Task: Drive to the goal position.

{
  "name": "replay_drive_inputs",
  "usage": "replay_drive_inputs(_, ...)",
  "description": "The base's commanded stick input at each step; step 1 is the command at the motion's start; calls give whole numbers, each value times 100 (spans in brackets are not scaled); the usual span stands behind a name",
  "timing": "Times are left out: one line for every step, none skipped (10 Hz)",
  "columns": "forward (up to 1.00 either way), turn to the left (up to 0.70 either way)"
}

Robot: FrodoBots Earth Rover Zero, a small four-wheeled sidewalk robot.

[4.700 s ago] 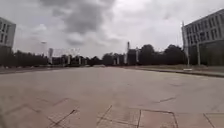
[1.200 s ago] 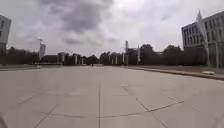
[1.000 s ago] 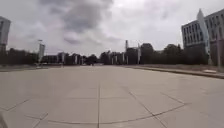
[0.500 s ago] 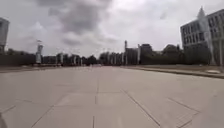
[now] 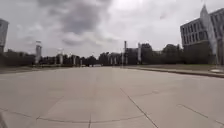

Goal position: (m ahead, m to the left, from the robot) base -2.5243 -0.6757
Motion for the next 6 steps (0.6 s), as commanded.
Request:
replay_drive_inputs(70,0)
replay_drive_inputs(70,0)
replay_drive_inputs(70,0)
replay_drive_inputs(70,0)
replay_drive_inputs(70,0)
replay_drive_inputs(70,0)
